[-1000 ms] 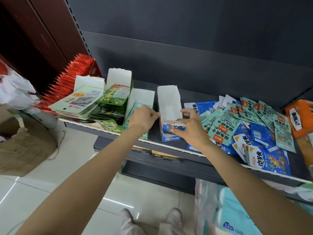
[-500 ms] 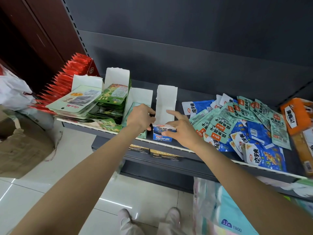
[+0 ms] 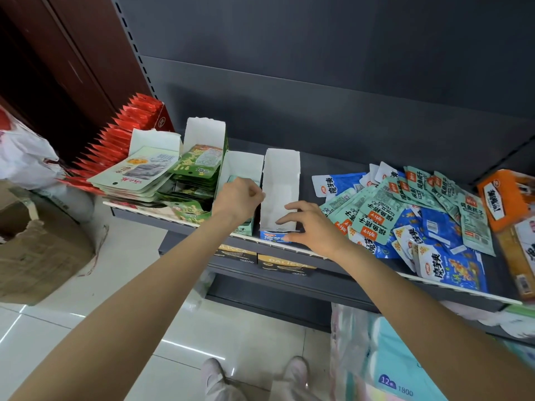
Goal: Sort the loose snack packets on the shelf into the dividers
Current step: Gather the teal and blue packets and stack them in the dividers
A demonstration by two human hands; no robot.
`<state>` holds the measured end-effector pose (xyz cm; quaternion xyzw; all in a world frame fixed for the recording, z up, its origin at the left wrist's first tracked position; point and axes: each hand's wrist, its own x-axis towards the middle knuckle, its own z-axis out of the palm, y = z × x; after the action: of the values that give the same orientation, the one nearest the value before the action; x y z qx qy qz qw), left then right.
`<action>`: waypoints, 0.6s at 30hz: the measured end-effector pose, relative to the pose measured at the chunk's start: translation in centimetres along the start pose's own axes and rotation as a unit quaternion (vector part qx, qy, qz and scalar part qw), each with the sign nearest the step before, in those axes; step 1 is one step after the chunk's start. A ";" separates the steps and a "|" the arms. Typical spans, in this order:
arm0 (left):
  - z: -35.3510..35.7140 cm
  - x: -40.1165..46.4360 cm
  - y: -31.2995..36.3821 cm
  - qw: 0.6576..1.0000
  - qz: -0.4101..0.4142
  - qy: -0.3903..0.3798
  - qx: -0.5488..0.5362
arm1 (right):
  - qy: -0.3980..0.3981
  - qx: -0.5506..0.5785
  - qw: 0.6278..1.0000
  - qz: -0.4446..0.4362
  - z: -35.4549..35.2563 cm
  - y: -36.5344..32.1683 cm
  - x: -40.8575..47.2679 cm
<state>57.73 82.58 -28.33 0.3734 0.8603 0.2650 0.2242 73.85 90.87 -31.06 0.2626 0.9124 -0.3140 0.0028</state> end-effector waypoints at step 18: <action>9.7 2.3 13.3 0.993 0.064 -0.099 -0.031 | 0.177 0.042 0.962 0.204 -6.2 11.3 -0.5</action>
<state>68.92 94.84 -27.85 0.4449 0.7996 0.2670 0.3023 80.74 101.74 -32.47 0.4943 0.8113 -0.2938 -0.1056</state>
